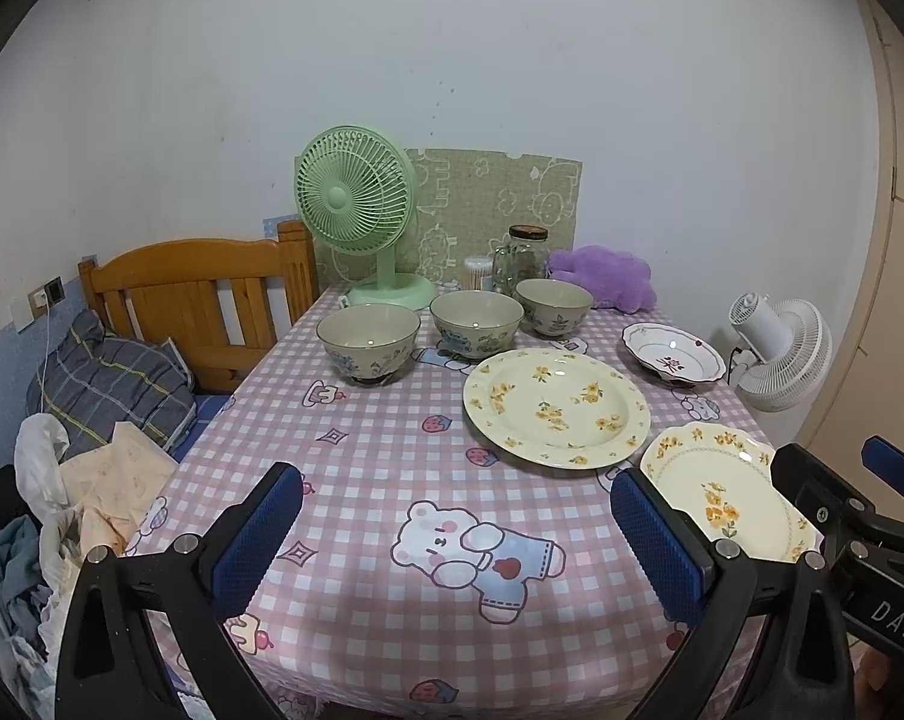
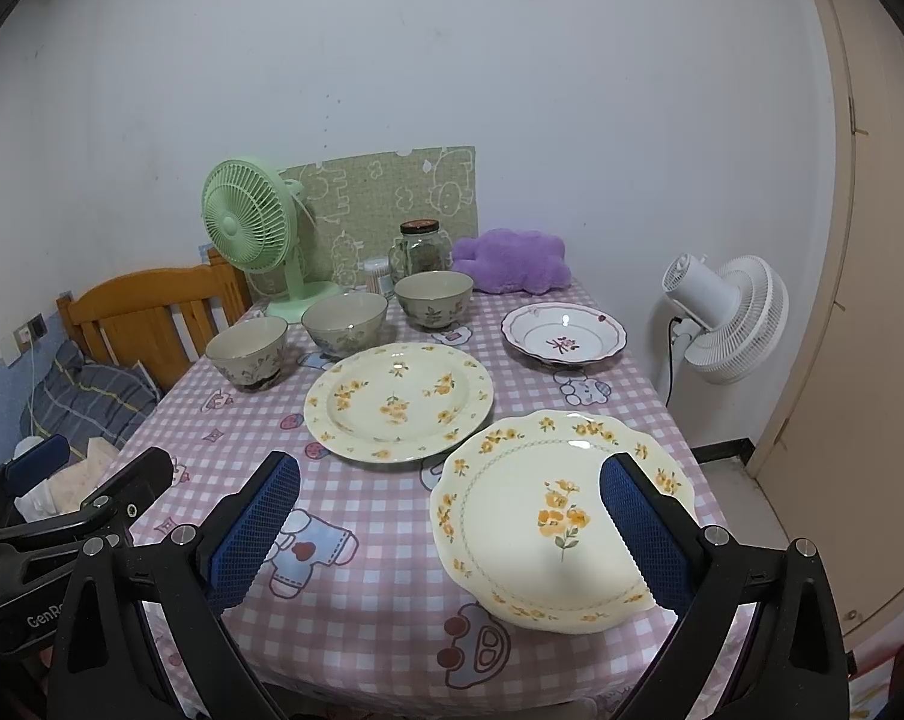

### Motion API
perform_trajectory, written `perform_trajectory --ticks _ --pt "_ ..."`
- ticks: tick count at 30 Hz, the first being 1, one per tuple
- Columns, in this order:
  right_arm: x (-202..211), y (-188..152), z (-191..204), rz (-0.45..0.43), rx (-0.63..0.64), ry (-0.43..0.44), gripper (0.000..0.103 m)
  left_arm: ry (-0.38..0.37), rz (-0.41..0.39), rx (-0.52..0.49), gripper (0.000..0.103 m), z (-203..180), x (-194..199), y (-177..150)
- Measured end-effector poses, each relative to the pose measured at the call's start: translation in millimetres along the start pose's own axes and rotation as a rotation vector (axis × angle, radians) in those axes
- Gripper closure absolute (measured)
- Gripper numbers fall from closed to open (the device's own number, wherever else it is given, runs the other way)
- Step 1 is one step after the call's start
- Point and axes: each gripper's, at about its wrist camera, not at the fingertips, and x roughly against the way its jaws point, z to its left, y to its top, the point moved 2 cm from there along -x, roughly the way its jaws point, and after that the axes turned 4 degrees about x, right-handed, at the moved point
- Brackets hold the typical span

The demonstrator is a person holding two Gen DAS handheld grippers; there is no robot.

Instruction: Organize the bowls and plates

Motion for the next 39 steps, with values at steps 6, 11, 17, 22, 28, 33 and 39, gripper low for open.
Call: perform_trajectory --ticks 6,11,17,22,28,33,39 --pt "-1 -1 -1 0.000 0.000 0.001 0.002 0.003 0.005 0.004 0.001 -1 -3 4" --pt "-1 -1 -1 0.003 -0.002 -0.002 0.002 0.002 0.005 0.006 0.001 4 -3 2" --pt "-4 -3 -2 0.006 -0.004 -0.002 0.002 0.003 0.006 0.002 0.001 -3 -4 4" --pt "-4 -4 -2 0.007 -0.006 -0.002 0.002 0.005 0.005 0.002 0.001 -4 -4 4" --pt "-4 -4 -3 0.008 -0.008 0.000 0.002 0.006 0.005 0.002 0.001 -4 -4 4" --pt "-4 -4 -3 0.008 -0.008 -0.001 0.002 0.006 0.006 0.002 0.001 -5 -4 4" --pt "-5 -6 -3 0.010 -0.010 0.001 0.002 0.006 0.006 0.004 0.001 -5 -4 4"
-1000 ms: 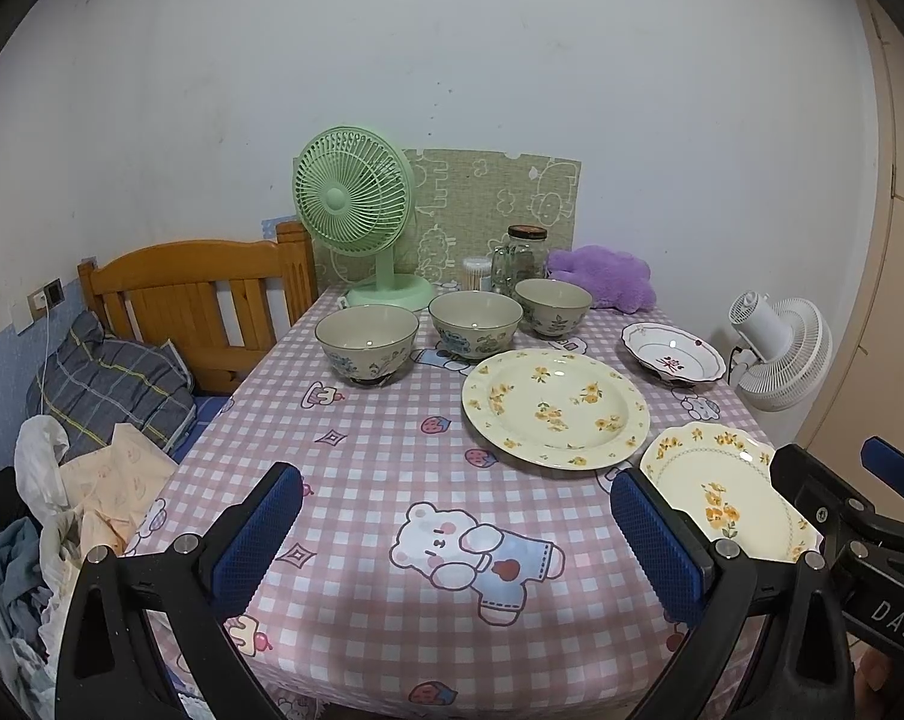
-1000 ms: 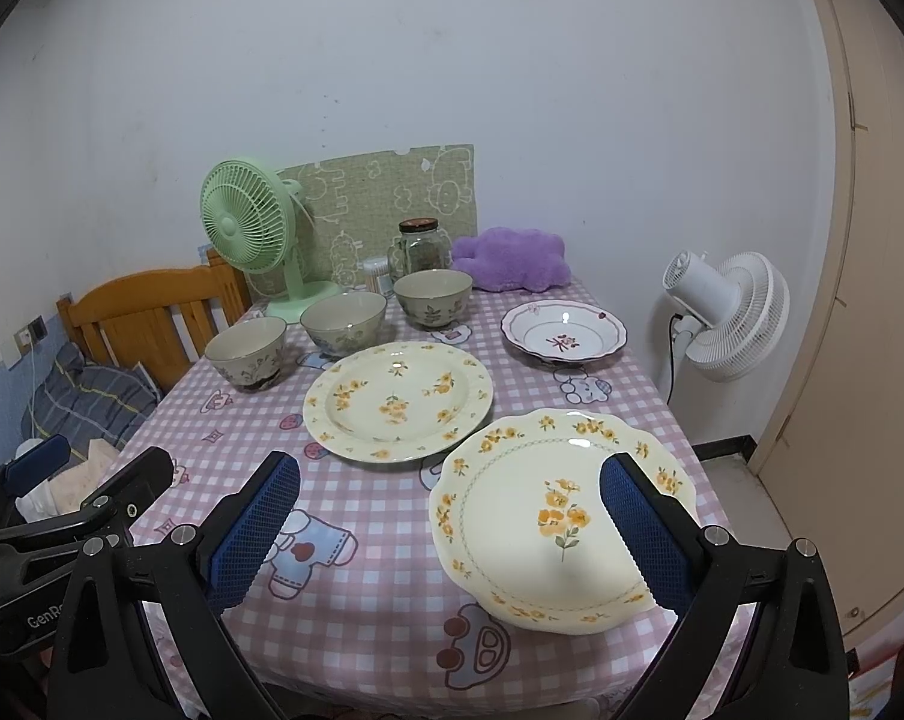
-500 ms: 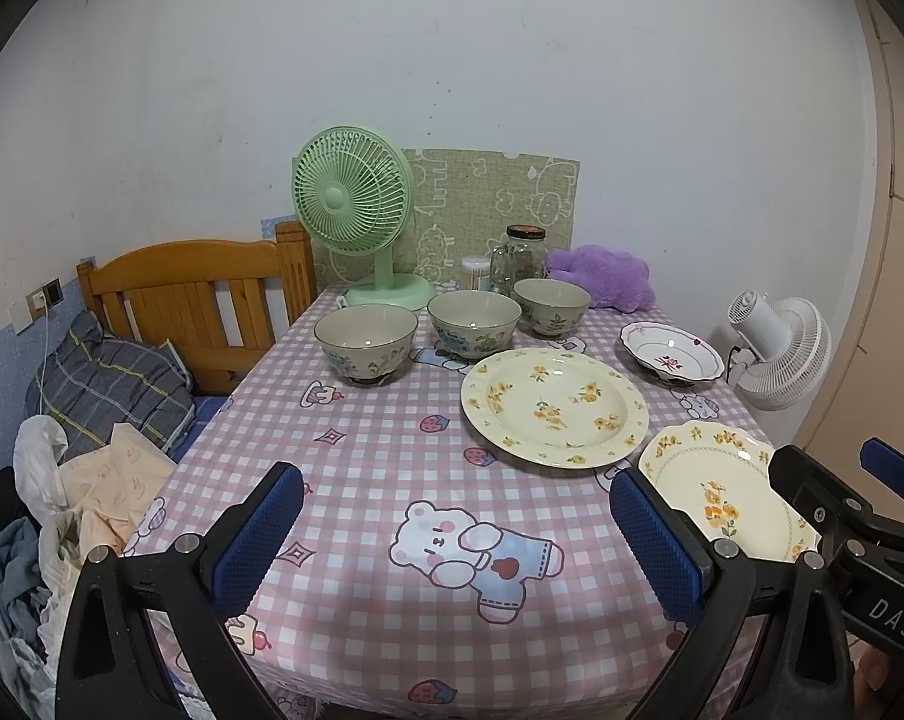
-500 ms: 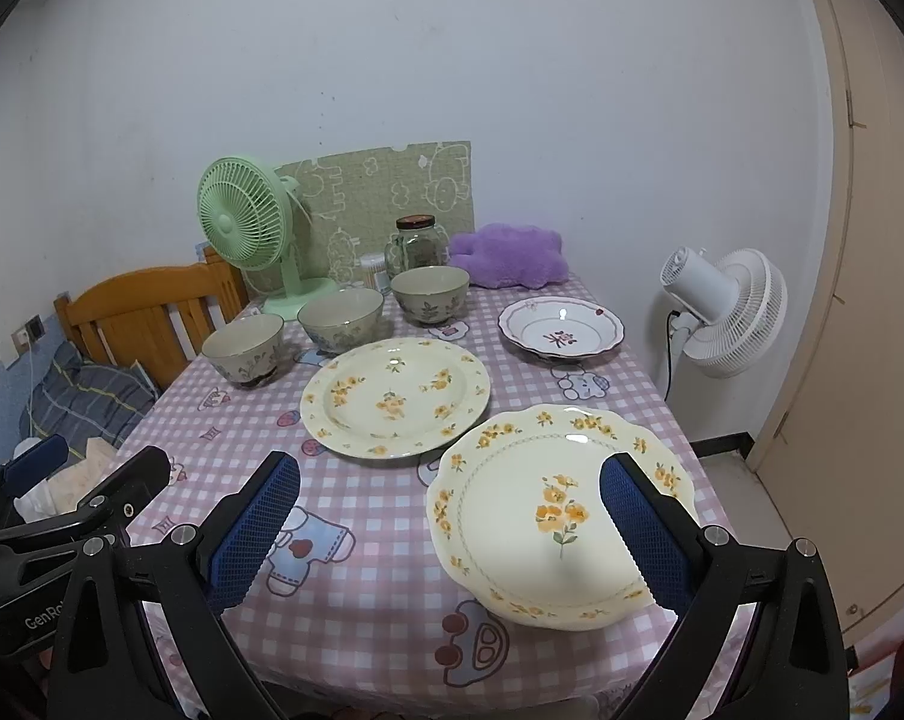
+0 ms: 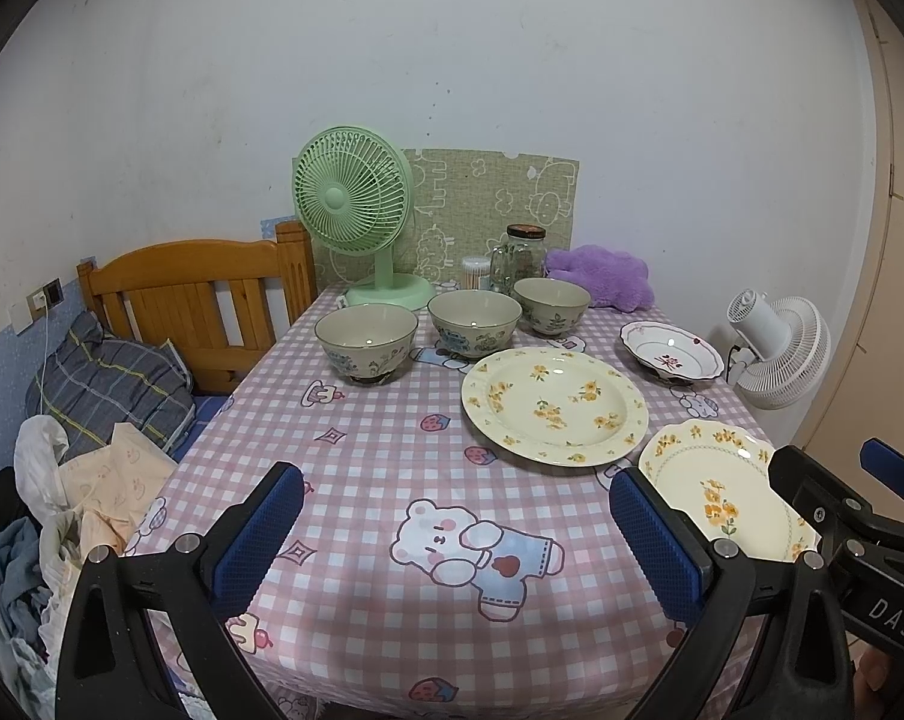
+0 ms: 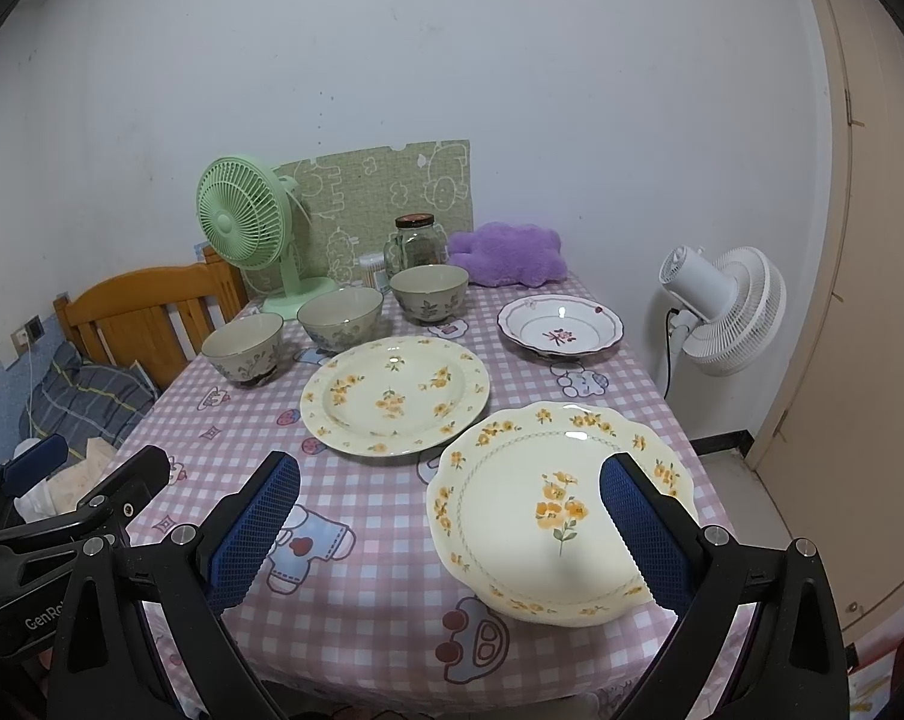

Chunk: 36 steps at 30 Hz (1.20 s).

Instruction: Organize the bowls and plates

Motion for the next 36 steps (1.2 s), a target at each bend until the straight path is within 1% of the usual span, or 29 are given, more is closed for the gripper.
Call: perform_trajectory --ticks 4,13,19,22,25,28,33,35,36 --pt "-1 -2 0 0.004 -0.002 0.003 0.002 -0.011 0.005 -0.003 0.004 -1 -1 0" --pt "-3 5 9 0.017 -0.016 0.000 0.002 -0.012 0.000 -0.010 0.004 2 -8 5" --pt "-10 17 18 0.032 -0.039 -0.015 0.002 -0.034 0.019 -0.012 0.004 14 -19 20" --pt "-19 25 19 0.050 -0.064 -0.008 0.002 -0.049 0.034 -0.028 0.005 17 -29 30" --pt "-26 32 18 0.061 -0.092 -0.034 0.003 -0.069 0.038 -0.034 0.006 16 -36 38" --pt "-32 38 15 0.070 -0.103 -0.065 0.003 -0.100 0.058 -0.043 0.010 10 -47 41" --pt "-45 46 -1 0.090 -0.114 -0.091 0.004 -0.113 0.083 -0.071 0.014 -12 -63 42" --pt "-53 46 -10 0.106 -0.123 -0.090 0.006 -0.113 0.088 -0.077 0.014 -22 -70 42" --pt "-59 44 -16 0.120 -0.129 -0.084 0.009 -0.110 0.095 -0.079 0.015 -28 -75 41"
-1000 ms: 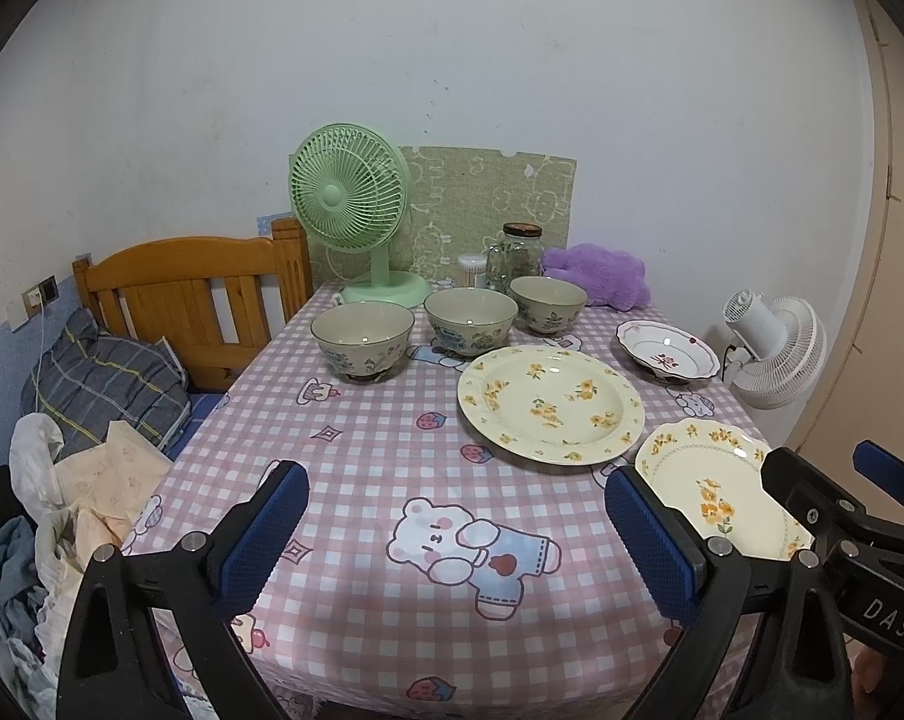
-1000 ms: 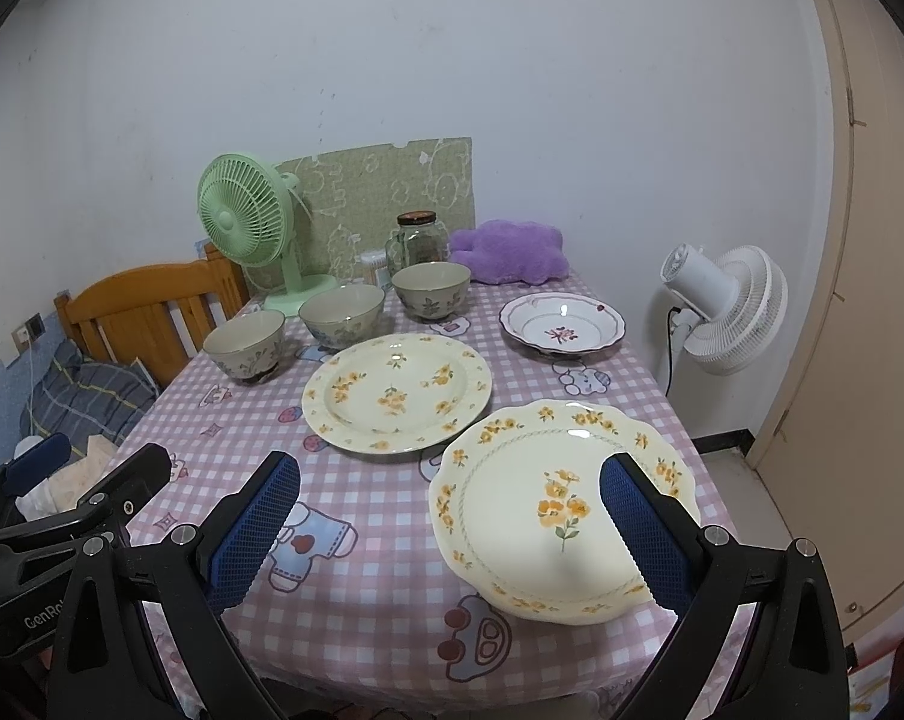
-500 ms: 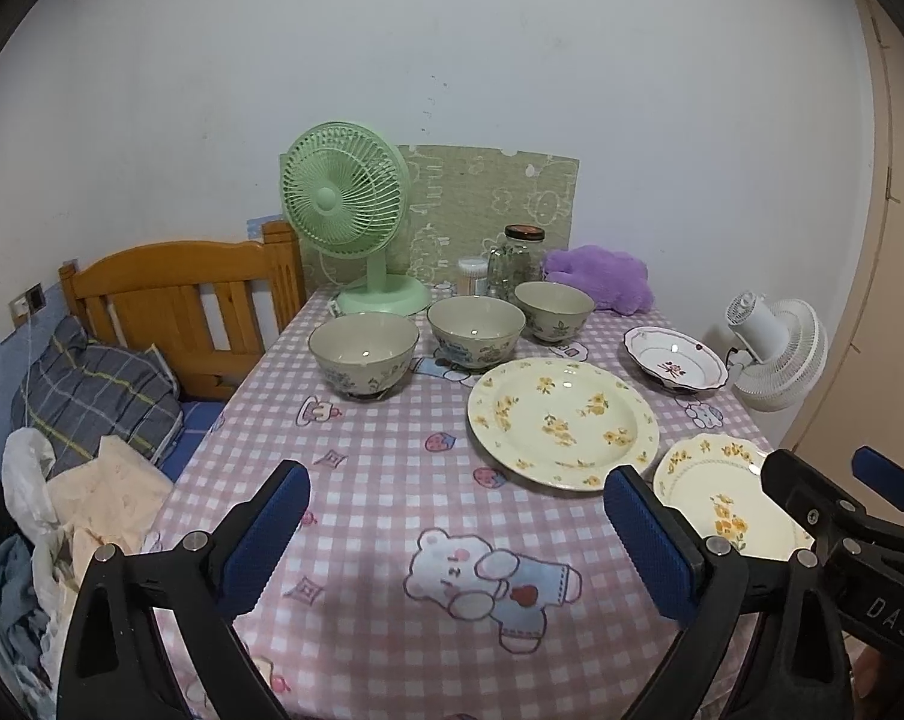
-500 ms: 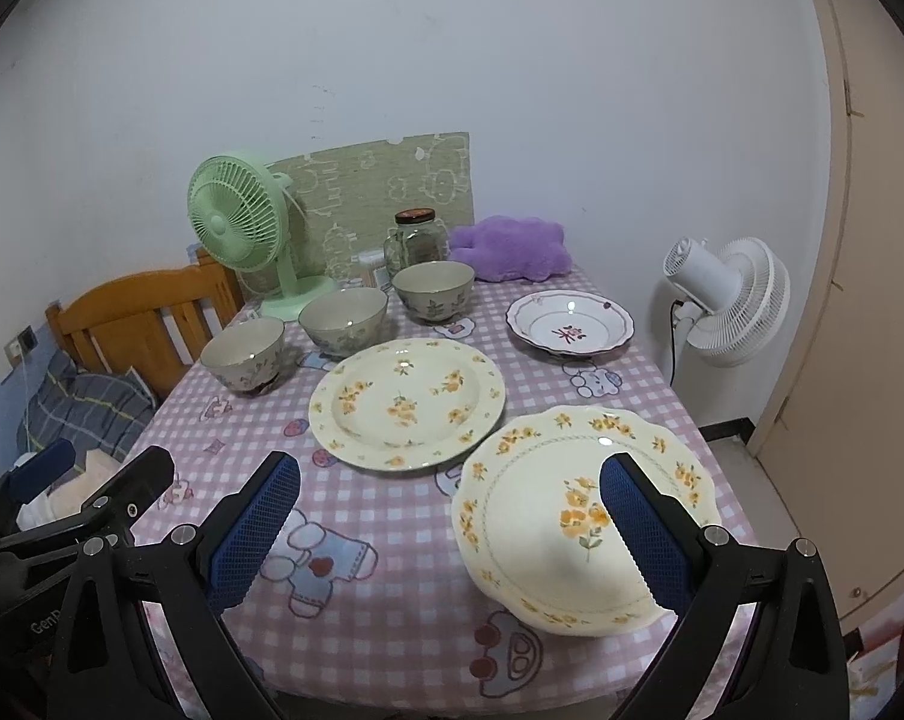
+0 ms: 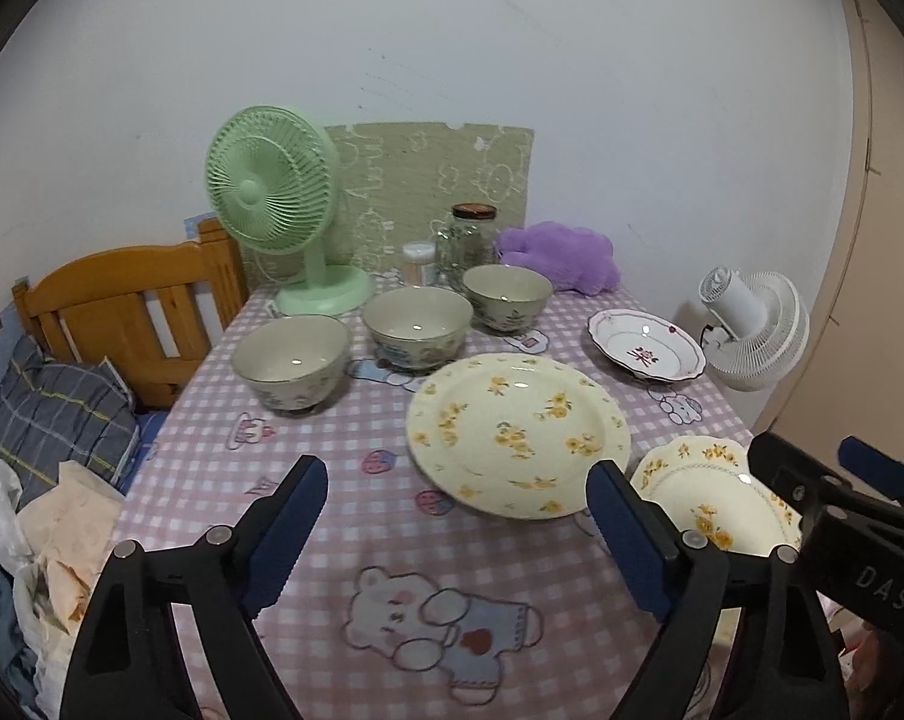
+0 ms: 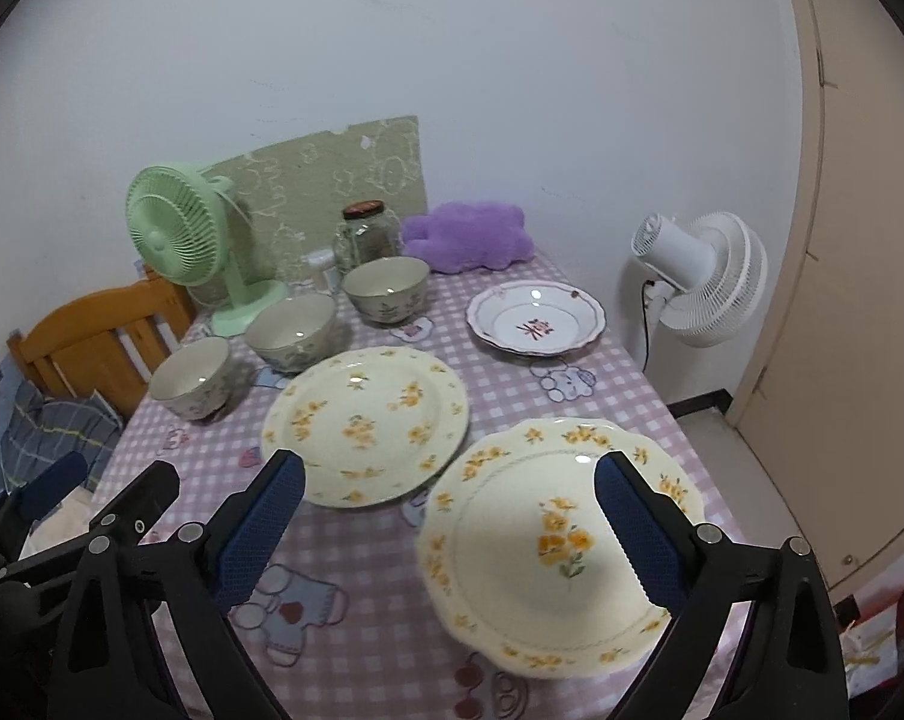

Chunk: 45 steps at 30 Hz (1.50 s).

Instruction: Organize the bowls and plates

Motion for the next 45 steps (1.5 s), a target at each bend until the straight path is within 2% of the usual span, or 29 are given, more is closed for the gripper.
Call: perform_trajectory --ticks 7,12,16,21,24,27,34,37,45 --pt "-40 7 -41 0.062 0.060 0.014 0.011 0.028 0.033 0.007 0.023 -50 -35 -4" --pt "-70 7 -73 0.108 0.108 0.033 0.011 0.051 0.101 0.055 0.024 -80 -66 -17" --pt "-96 0 -96 0.158 0.134 0.049 0.011 0.077 0.145 0.055 0.027 -102 -86 -32" --pt "-122 -12 -115 0.225 0.149 0.076 0.014 0.099 0.212 0.072 0.029 -114 -104 -47" --pt "-132 -21 -120 0.254 0.155 0.087 0.015 0.115 0.251 0.084 0.035 -118 -114 -58" --pt "-138 -28 -127 0.271 0.161 0.077 0.019 0.109 0.294 0.087 0.040 -125 -121 -68" --pt "-153 -43 -141 0.351 0.151 0.090 0.028 0.115 0.335 0.062 0.051 -139 -129 -77" --pt "-159 -46 -144 0.373 0.151 0.103 0.034 0.142 0.336 0.054 0.051 -142 -131 -78" --pt "-163 -49 -144 0.382 0.167 0.122 0.035 0.144 0.334 0.070 0.047 -143 -135 -79"
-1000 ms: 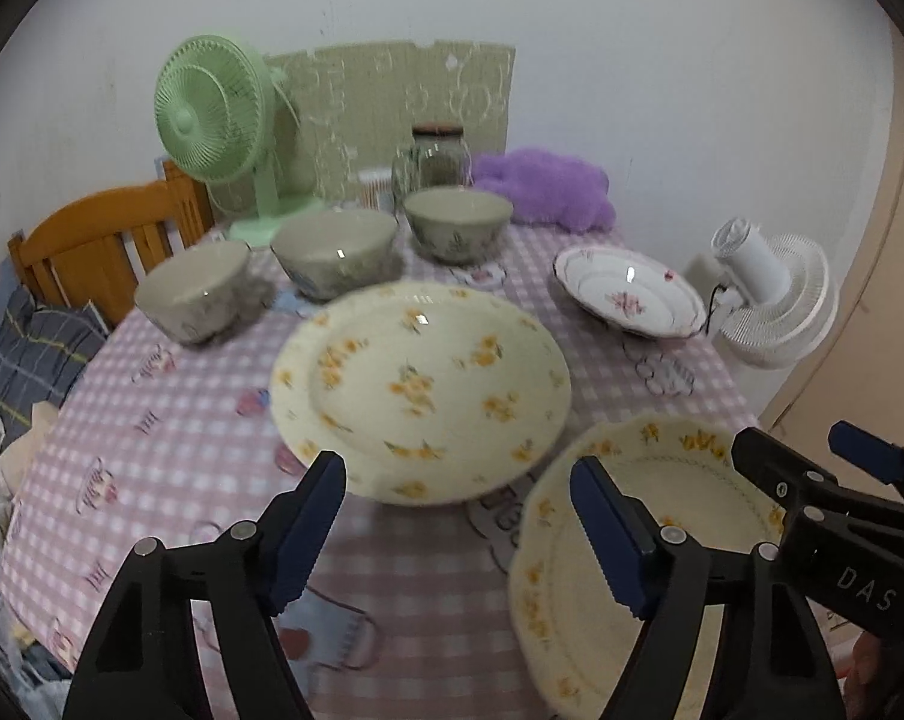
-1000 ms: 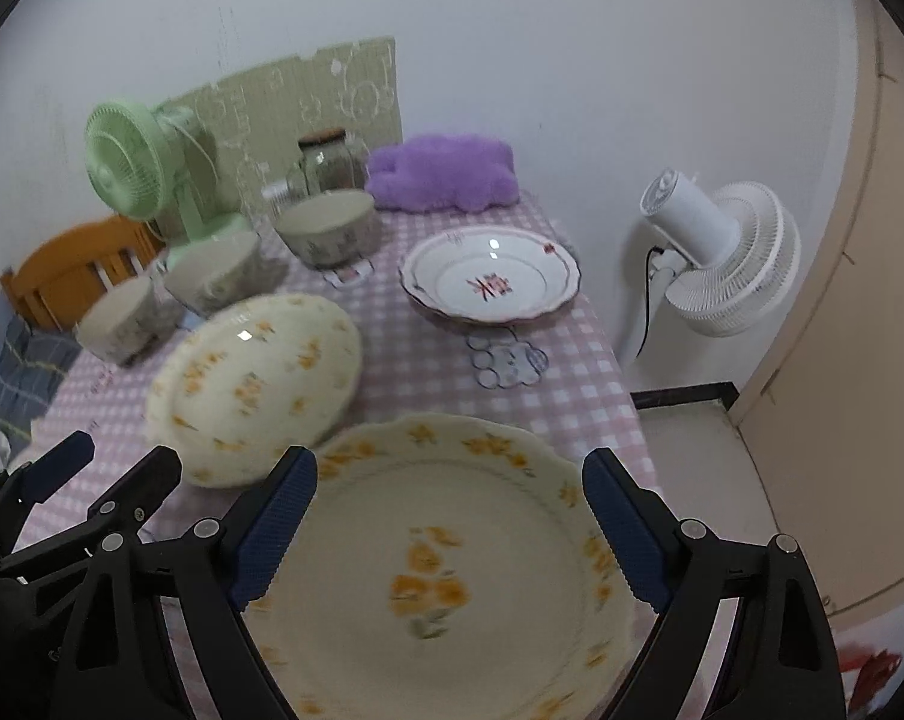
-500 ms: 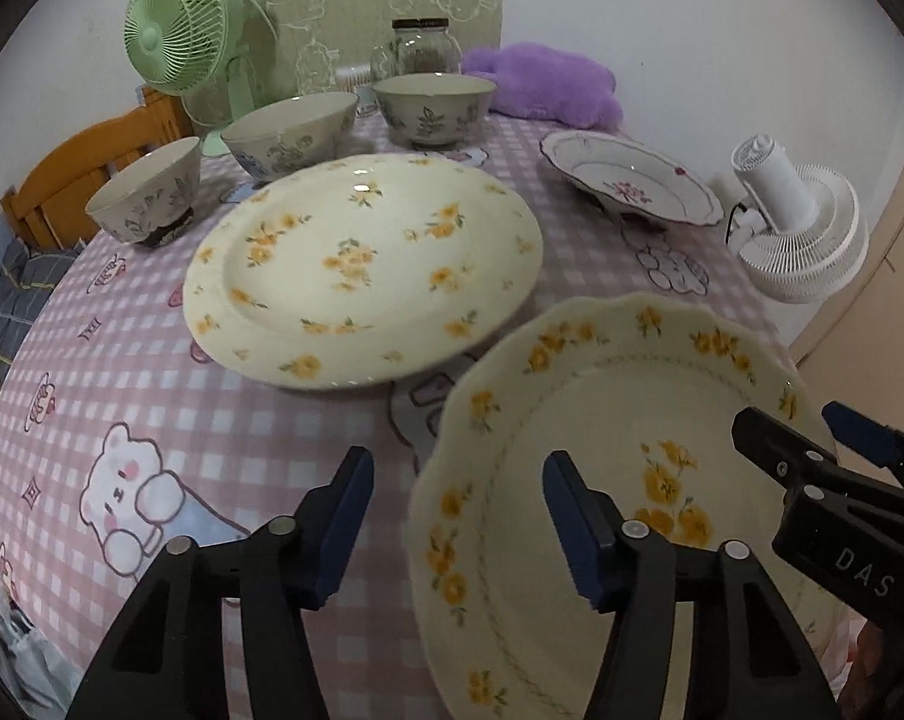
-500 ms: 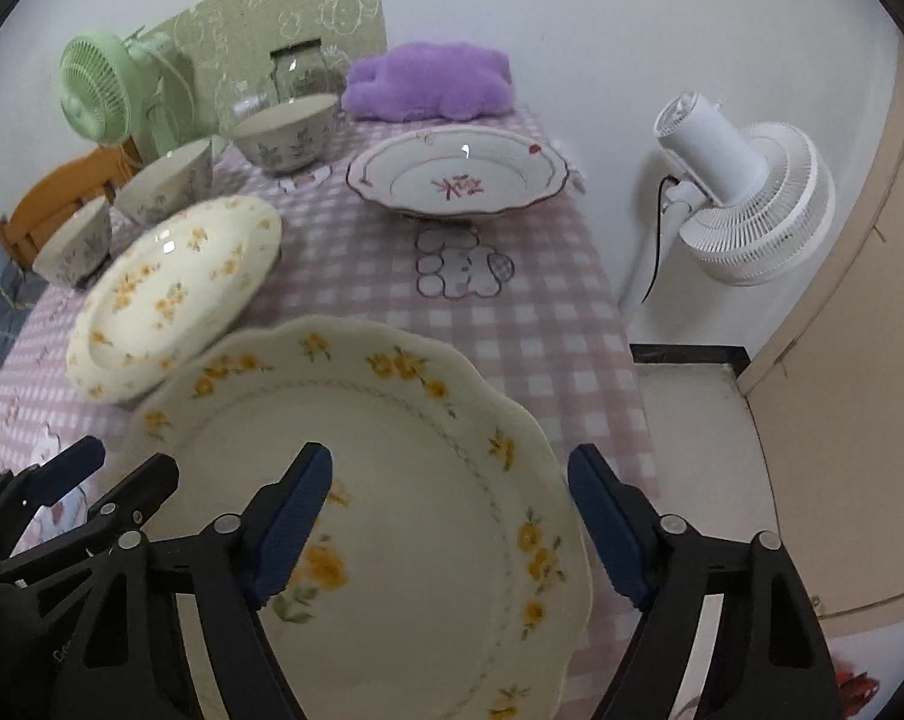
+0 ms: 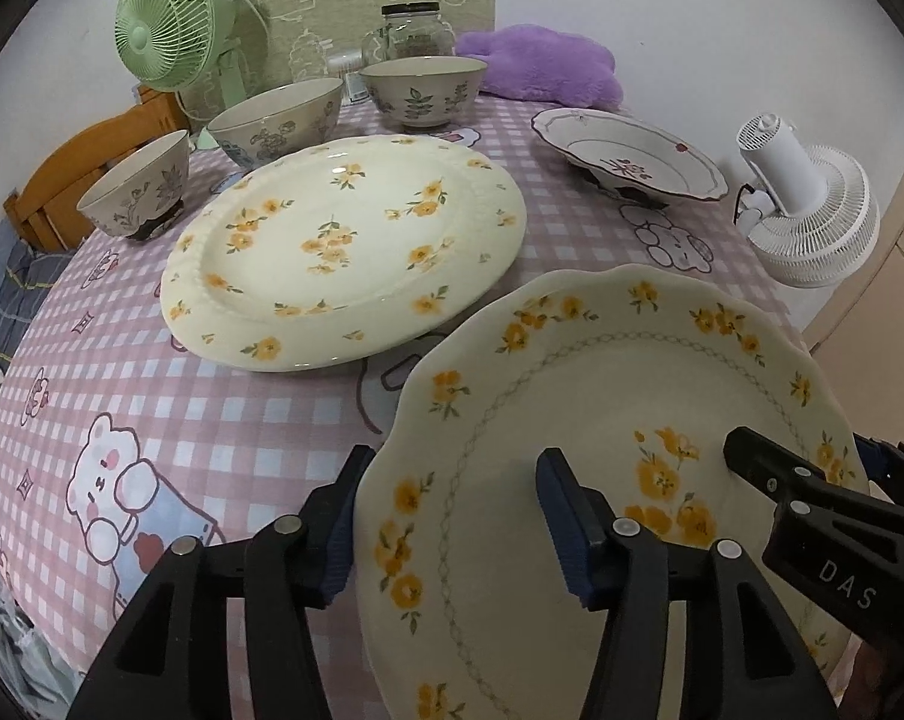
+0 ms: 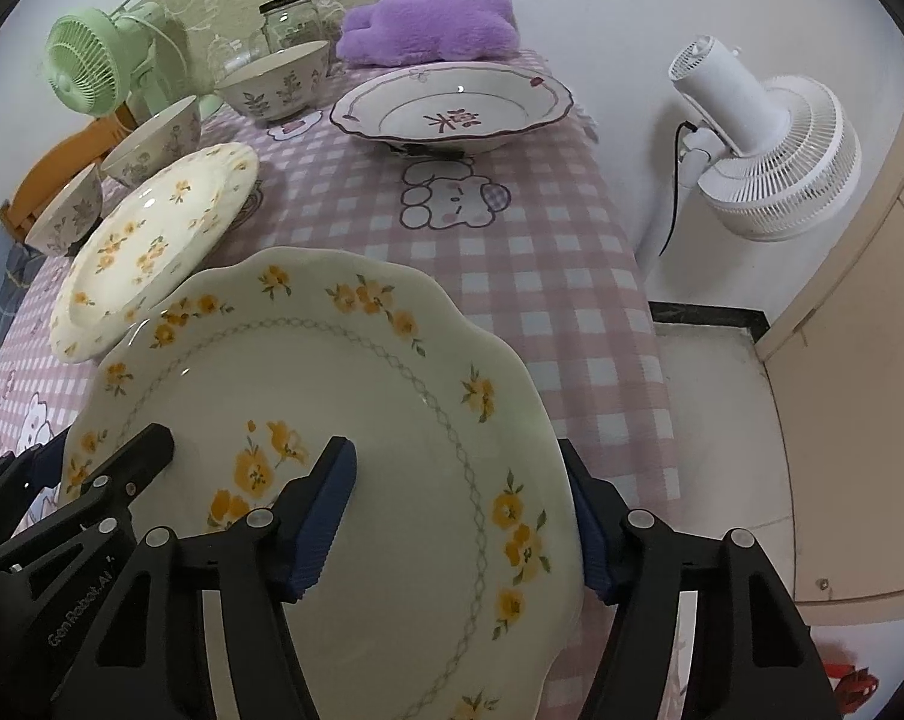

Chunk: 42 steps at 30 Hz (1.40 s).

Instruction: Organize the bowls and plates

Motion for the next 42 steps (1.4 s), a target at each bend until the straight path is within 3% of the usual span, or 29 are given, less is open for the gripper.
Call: perform_trajectory --ticks 8,23,29,42 --pt "1 1 1 0.029 -0.003 0.000 0.035 -0.041 0.027 0.049 0.047 5 5 0" --pt "37 16 25 -0.006 -0.027 -0.039 0.035 -0.078 -0.005 0.015 0.045 29 38 20" --pt "46 19 55 -0.012 -0.067 -0.071 0.035 -0.106 -0.013 -0.014 0.045 59 45 28" --pt "49 33 158 -0.026 -0.096 -0.111 0.035 -0.141 -0.026 -0.042 0.045 157 49 48"
